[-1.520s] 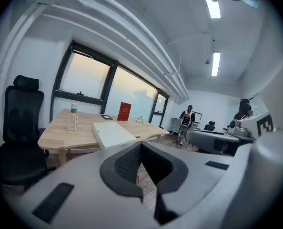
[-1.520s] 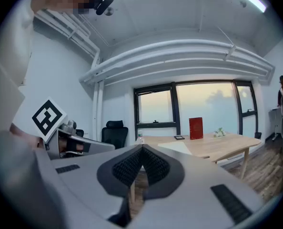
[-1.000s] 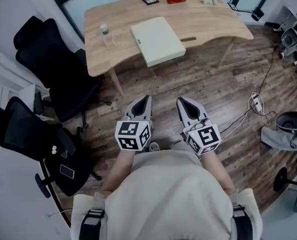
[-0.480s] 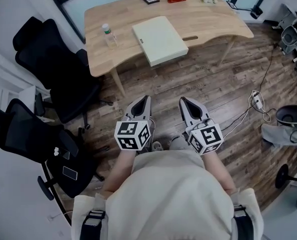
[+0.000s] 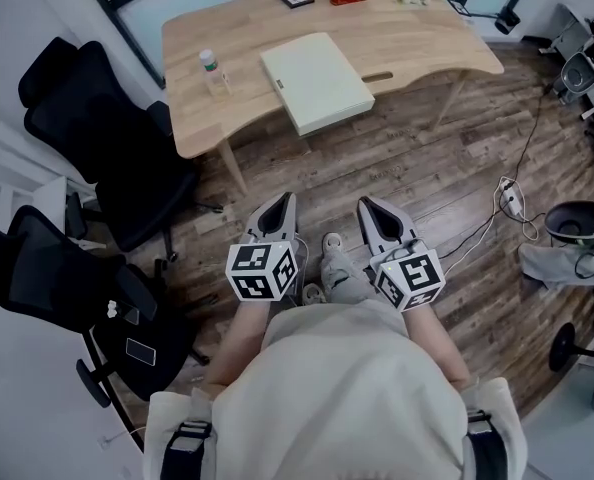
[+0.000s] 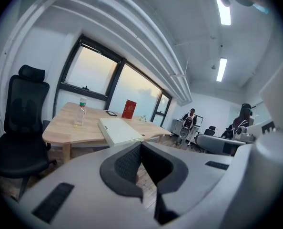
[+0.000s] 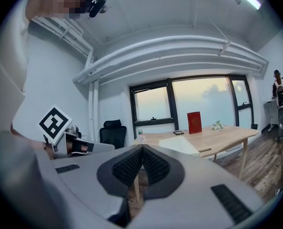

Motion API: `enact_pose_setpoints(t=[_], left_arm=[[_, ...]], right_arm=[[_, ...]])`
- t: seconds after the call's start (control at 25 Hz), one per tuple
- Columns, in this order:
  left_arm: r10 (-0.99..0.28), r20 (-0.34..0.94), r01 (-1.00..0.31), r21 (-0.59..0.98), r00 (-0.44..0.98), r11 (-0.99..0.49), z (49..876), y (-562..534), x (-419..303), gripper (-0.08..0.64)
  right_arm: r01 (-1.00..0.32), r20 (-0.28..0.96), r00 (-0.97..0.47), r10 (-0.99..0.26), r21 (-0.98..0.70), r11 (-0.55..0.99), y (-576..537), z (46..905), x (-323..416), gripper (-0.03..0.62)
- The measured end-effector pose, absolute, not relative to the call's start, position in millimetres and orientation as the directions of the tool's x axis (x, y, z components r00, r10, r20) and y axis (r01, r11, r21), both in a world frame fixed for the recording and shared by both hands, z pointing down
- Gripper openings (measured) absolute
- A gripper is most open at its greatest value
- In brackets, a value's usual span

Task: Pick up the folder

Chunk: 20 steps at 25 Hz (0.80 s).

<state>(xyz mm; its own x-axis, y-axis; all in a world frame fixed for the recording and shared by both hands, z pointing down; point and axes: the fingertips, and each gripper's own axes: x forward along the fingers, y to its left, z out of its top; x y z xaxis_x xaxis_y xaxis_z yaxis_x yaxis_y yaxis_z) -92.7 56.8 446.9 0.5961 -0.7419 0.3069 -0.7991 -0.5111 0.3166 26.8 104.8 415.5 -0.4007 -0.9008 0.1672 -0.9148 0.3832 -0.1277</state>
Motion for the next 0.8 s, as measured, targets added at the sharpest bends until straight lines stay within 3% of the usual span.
enact_pose_setpoints(t=[0.8], left_arm=[[-0.754, 0.332, -0.819, 0.329, 0.567, -0.47, 456, -58, -77, 0.02]], right_arm=[[-0.888, 0.149, -0.454, -0.878, -0.156, 0.433, -35, 423, 43, 0.018]])
